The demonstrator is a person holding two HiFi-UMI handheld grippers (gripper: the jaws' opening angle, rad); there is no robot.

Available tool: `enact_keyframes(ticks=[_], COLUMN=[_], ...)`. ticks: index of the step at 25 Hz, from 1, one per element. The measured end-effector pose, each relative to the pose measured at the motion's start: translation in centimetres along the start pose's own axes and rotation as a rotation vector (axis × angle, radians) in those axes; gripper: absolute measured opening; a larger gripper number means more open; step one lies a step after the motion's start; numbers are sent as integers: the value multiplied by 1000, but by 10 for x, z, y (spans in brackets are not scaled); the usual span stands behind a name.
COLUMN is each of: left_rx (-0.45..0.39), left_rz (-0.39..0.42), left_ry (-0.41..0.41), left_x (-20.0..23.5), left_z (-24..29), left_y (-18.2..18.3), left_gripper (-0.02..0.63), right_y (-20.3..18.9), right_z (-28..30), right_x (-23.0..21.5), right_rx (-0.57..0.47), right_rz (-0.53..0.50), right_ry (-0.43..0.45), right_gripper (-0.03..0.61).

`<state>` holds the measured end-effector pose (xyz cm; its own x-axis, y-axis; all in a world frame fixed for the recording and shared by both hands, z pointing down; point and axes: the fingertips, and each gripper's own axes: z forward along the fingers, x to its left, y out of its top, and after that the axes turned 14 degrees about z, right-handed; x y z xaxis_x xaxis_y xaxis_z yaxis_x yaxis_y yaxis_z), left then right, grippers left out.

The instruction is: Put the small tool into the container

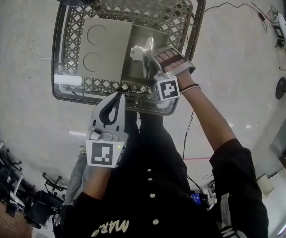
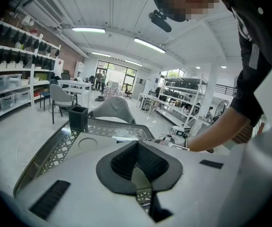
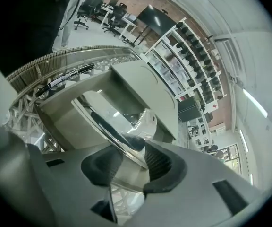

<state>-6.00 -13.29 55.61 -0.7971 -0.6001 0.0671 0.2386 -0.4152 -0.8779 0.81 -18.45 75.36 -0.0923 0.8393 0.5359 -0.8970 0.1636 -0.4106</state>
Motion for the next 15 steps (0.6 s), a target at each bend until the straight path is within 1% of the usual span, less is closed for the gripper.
enact_keyframes(ticks=[2, 6, 11, 13, 15], left_rx=[-1, -4, -8, -7, -8], left_rz=[-2, -7, -7, -9, -13], left_ry=[0, 4, 4, 5, 6], left_x=[0, 2, 2, 3, 3], left_z=[0, -1, -2, -3, -3], left_y=[0, 1, 3, 2, 2], left_gripper=[25, 25, 25, 25, 25], right_y=[1, 2, 1, 3, 5], right_z=[0, -2, -6, -6, -7], right_x=[0, 3, 12, 13, 17], right_rx=[18, 62, 81, 84, 90], right_rz=[-3, -12, -38, -47, -41], right_ry=[26, 105, 162, 169, 205], right_gripper=[158, 195, 199, 202, 207])
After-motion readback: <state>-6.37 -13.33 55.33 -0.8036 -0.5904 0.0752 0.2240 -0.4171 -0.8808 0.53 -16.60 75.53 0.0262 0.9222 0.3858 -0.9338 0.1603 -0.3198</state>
